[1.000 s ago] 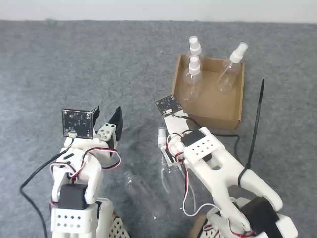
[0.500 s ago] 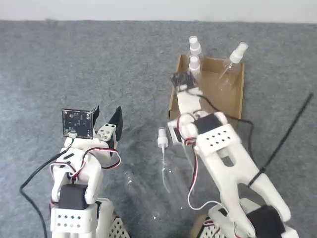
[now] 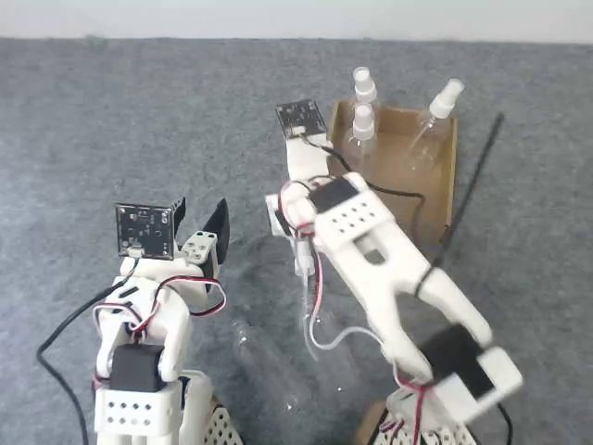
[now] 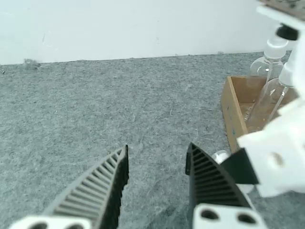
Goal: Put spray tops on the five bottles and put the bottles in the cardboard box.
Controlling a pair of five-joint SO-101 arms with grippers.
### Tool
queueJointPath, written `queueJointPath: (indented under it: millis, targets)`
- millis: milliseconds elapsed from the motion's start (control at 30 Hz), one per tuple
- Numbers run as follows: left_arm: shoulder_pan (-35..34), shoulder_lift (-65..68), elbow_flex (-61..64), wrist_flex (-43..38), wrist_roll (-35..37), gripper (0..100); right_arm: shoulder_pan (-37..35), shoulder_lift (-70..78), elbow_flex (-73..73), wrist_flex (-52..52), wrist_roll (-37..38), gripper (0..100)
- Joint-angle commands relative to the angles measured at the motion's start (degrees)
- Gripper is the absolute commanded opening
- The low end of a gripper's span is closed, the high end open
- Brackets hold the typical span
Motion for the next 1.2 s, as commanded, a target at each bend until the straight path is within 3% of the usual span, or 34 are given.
queueJointPath:
  millis: [0,200,533,733,867,1167]
  targets:
    - [-0.26,0.26,-0.40,-1.76,-0.53,18,-0.40,5.23,-8.44,-5.23,-5.36,0.6]
    - [-0.18,0.26,-0.40,-1.76,-0.53,18,-0.57,11.56,-9.23,-11.21,-7.65,0.6]
    - [-0.26,0.26,-0.04,-2.99,-0.53,18,-1.45,13.67,-9.41,-11.56,-7.30,1.7]
    - [-0.26,0.26,-0.04,-2.99,-0.53,18,-4.97,13.67,-9.05,-10.59,-7.38,21.4]
    - [-0.26,0.26,-0.04,-2.99,-0.53,18,-4.53,13.41,-9.41,-7.96,-7.38,26.6]
    - [-0.26,0.26,-0.04,-2.99,-0.53,18,-2.59,2.51,-8.88,7.16,-7.30,20.6]
